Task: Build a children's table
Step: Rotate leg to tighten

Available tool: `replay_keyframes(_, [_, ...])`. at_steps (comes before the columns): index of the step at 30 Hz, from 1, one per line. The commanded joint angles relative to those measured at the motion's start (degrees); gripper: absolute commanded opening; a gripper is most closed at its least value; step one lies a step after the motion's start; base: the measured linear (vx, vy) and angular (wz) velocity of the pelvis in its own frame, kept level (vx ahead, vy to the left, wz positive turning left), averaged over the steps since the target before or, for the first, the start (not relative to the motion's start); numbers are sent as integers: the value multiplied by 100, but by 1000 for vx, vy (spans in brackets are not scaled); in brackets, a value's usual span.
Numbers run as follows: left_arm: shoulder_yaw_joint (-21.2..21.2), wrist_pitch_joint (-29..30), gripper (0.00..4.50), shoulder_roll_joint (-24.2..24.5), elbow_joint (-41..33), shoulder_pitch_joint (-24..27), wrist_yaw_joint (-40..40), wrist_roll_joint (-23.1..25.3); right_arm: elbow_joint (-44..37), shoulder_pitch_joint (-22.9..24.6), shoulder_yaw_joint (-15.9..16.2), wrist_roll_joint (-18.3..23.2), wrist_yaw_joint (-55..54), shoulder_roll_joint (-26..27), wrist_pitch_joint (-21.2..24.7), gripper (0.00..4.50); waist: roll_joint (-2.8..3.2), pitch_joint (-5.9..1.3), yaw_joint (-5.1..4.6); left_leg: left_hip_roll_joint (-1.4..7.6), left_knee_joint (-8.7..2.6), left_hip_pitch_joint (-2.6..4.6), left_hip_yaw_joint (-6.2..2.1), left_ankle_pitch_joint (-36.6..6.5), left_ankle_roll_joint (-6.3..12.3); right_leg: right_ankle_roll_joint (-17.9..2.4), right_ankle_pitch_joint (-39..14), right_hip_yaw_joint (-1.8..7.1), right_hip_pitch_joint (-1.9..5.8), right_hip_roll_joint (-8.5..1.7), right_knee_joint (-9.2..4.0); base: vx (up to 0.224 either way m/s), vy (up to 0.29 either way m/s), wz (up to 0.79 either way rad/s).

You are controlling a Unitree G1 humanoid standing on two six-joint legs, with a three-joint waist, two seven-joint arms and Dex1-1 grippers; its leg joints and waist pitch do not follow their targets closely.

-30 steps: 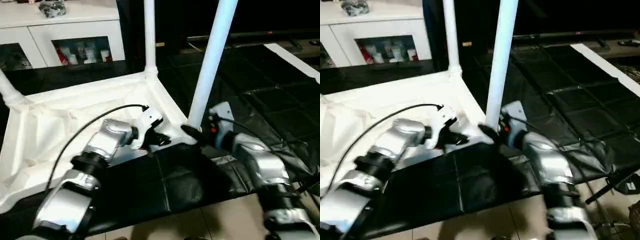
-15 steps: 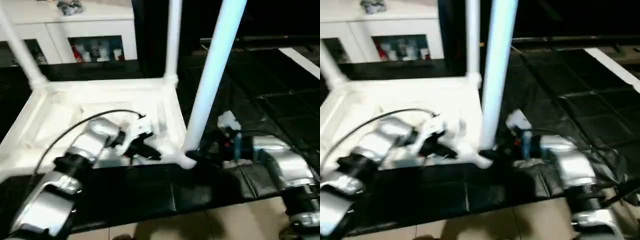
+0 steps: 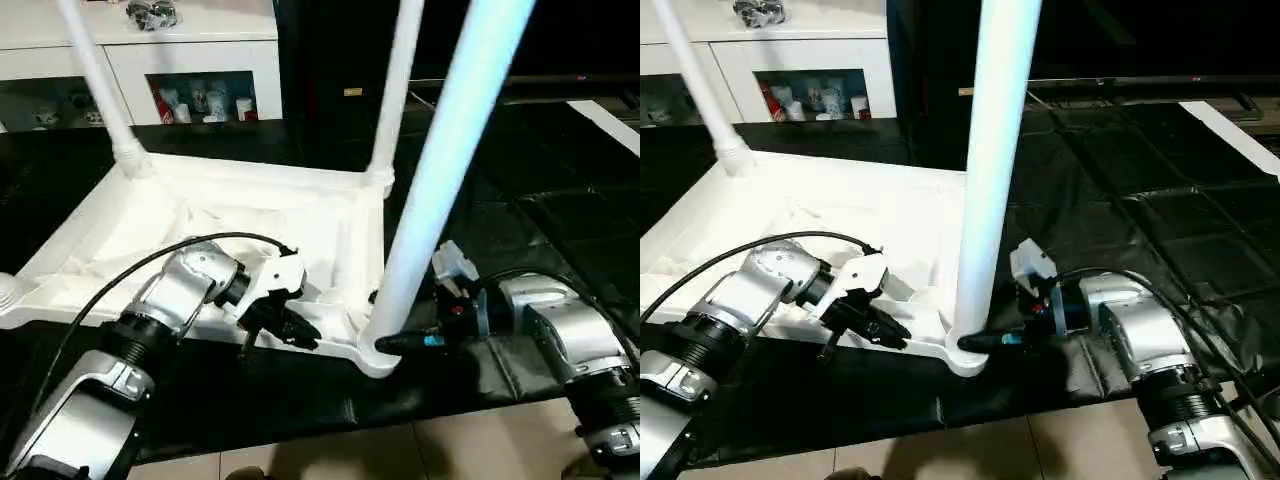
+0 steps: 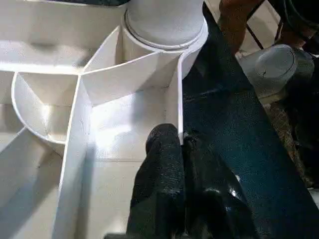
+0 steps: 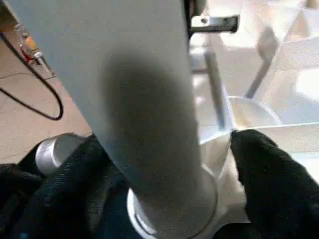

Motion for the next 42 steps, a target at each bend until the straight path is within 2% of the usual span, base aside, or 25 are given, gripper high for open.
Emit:
replay_keyframes(1, [-127, -149, 0, -71, -198, -59, -176, -41, 38, -112, 44, 5, 123, -4, -61, 356, -49, -422, -29, 274, -389, 75, -106, -966, 290, -1201, -1603, 312, 319, -383, -386, 0, 0, 0])
replay_keyframes(3, [-127, -184, 0, -78, -158, -72, -157, -31, 89, -149, 53, 45, 139, 32, -11, 326, -45, -427, -25, 277, -387, 80, -106, -967, 293, -1203, -1589, 312, 316, -385, -381, 0, 0, 0])
replay_keyframes(13, [-114, -232, 0, -94, -67, -102, -49, 1, 157, -173, 131, 114, 215, 82, 58, 256, -37, -427, -22, 280, -387, 91, -105, -992, 277, -1226, -1572, 312, 310, -383, -381, 0, 0, 0])
replay_keyframes(14, [-113, -233, 0, -95, -63, -103, -46, 2, 154, -170, 132, 117, 220, 83, 65, 236, -39, -426, -25, 279, -388, 85, -107, -991, 272, -1225, -1570, 313, 315, -383, -379, 0, 0, 0])
replay_keyframes(20, [-60, -139, 0, -168, -32, -97, 88, -14, -29, -10, 89, 223, 174, 152, 184, 221, -39, -422, -21, 273, -387, 88, -106, -1027, 258, -1189, -1671, 311, 318, -387, -395, 0, 0, 0])
replay_keyframes(21, [-27, -52, 0, -219, -34, -99, 164, -36, -120, 60, 45, 291, 98, 198, 257, 220, -22, -414, -24, 278, -396, 91, -106, -1050, 247, -1173, -1682, 315, 314, -378, -404, 0, 0, 0])
replay_keyframes(22, [-6, 10, 0, -253, -39, -100, 216, -51, -182, 108, 14, 338, 46, 226, 306, 220, -36, -424, -20, 277, -391, 105, -105, -1066, 240, -1179, -1683, 314, 311, -382, -401, 0, 0, 0])
replay_keyframes(26, [213, 537, 0, -627, 80, -194, 869, -119, -352, 327, -210, 306, -937, 631, 478, 217, -21, -388, -21, 267, -398, 133, -98, -1261, 166, -1113, -2024, 312, 278, -387, -464, 0, 0, 0])
replay_keyframes(27, [249, 610, 0, -683, 99, -211, 969, -127, -343, 329, -241, 273, -1135, 714, 516, 215, -41, -387, -54, 249, -412, 111, -124, -1297, 113, -1037, -2230, 296, 311, -394, -475, 0, 0, 0])
replay_keyframes(28, [296, 701, 0, -762, 122, -235, 1111, -137, -304, 329, -290, 202, -1444, 864, 466, 214, -24, -377, -82, 241, -424, 105, -136, -1348, 70, -935, -2442, 288, 307, -394, -501, 0, 0, 0])
replay_keyframes(30, [342, 787, 0, -838, 145, -260, 1252, -145, -252, 327, -334, 117, -1744, 1011, 378, 212, -41, -366, -131, 212, -425, 121, -156, -1501, 25, -750, -2891, 261, 303, -409, -563, 0, 0, 0])
replay_keyframes(31, [469, 1022, 0, -1030, 211, -335, 1635, -174, -80, 275, -398, -111, -2427, 1302, 318, 211, -21, -354, -178, 206, -431, 112, -163, -1525, 3, -672, -3008, 257, 293, -402, -581, 0, 0, 0])
replay_keyframes(32, [479, 1042, 0, -1045, 215, -340, 1663, -176, -68, 270, -402, -127, -2476, 1322, 324, 210, -23, -349, -206, 202, -431, 107, -167, -1553, -5, -649, -3060, 252, 288, -401, -595, 0, 0, 0])
replay_keyframes(33, [623, 1282, 0, -1251, 284, -425, 2052, -203, 86, 199, -442, -280, -3007, 1570, 392, 208, -15, -354, -242, 191, -437, 88, -190, -1579, -22, -583, -3165, 228, 318, -407, -601, 0, 0, 0])
replay_keyframes(34, [687, 1386, 0, -1341, 308, -461, 2218, -208, 125, 177, -459, -324, -3190, 1670, 435, 207, -27, -356, -274, 187, -437, 73, -187, -1560, -33, -570, -3148, 227, 321, -400, -603, 0, 0, 0])
replay_keyframes(35, [760, 1478, 0, -1452, 362, -512, 2424, -213, 215, 118, -502, -335, -3396, 1807, 493, 206, -13, -357, -315, 178, -436, 88, -201, -1605, -45, -554, -3180, 211, 308, -390, -617, 0, 0, 0])
replay_keyframes(37, [864, 1606, 0, -1621, 457, -597, 2731, -219, 412, -17, -565, -358, -3716, 2020, 535, 206, -29, -362, -407, 157, -418, 77, -191, -1588, 49, -617, -3057, 217, 306, -377, -627, 0, 0, 0])
replay_keyframes(38, [888, 1634, 0, -1661, 478, -617, 2803, -218, 460, -51, -580, -367, -3798, 2071, 537, 206, -29, -362, -407, 157, -418, 77, -191, -1588, 49, -617, -3057, 217, 306, -377, -627, 0, 0, 0])
replay_keyframes(39, [937, 1693, 0, -1739, 521, -657, 2965, -210, 592, -144, -628, -380, -4002, 2195, 539, 205, -31, -381, -451, 151, -413, 56, -192, -1512, 101, -673, -2880, 216, 332, -369, -606, 0, 0, 0])
replay_keyframes(41, [1044, 1806, 0, -1883, 603, -745, 3316, -198, 914, -371, -732, -494, -4518, 2454, 495, 205, -15, -377, -497, 149, -411, 29, -191, -1464, 122, -734, -2787, 216, 324, -360, -585, 0, 0, 0])
replay_keyframes(42, [1089, 1838, 0, -1933, 631, -779, 3460, -197, 1030, -451, -775, -538, -4695, 2541, 489, 205, -14, -394, -497, 146, -402, 50, -188, -1413, 118, -771, -2699, 216, 324, -359, -584, 0, 0, 0])
